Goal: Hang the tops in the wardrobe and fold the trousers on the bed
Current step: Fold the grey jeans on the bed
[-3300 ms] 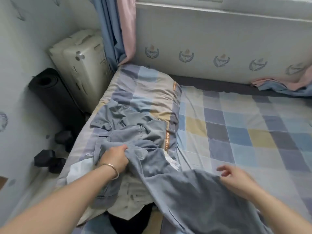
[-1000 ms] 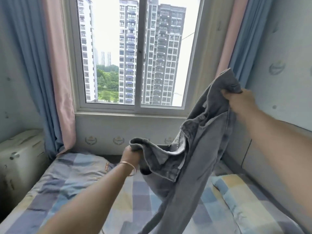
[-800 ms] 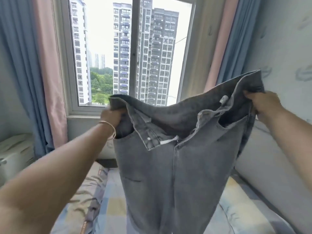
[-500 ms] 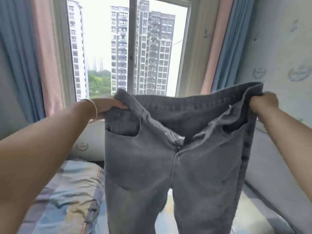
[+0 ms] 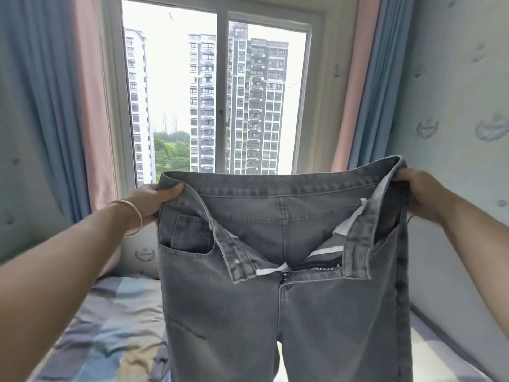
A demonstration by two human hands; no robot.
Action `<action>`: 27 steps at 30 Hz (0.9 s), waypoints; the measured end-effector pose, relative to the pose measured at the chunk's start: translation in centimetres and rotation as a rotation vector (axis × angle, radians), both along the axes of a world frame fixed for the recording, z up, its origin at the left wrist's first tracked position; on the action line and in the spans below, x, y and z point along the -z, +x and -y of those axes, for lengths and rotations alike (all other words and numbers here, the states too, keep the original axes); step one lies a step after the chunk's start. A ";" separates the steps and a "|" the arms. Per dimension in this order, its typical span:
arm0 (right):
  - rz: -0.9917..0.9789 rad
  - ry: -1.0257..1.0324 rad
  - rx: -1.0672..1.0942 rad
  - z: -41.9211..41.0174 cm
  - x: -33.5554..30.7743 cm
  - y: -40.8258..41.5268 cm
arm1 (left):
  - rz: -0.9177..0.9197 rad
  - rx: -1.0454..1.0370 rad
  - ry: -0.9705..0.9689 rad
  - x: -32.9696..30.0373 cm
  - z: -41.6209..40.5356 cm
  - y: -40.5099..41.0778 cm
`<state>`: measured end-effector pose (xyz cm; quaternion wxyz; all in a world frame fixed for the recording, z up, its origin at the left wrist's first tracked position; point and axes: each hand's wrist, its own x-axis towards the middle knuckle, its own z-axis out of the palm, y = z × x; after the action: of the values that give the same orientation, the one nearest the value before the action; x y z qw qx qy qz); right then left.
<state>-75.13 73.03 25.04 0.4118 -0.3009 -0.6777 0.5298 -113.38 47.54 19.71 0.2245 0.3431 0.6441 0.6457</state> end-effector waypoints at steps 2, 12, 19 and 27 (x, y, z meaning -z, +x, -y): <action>-0.065 -0.008 -0.045 0.5 -0.5 -0.3 | -0.152 -0.174 0.026 -0.9 -0.1 0.0; -0.124 0.091 0.050 1.0 -1.9 0.0 | -0.040 -0.108 0.156 -2.1 1.6 0.1; -0.134 0.177 0.297 0.5 -1.0 -1.3 | -0.045 -0.017 0.143 -3.2 2.3 0.5; -0.041 0.225 0.362 1.2 -0.6 -2.6 | -0.517 -0.227 -0.126 -3.5 2.1 1.0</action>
<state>-77.75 71.83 25.63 0.5448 -0.3590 -0.6590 0.3742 -112.35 45.44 23.26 0.0003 0.4074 0.7531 0.5165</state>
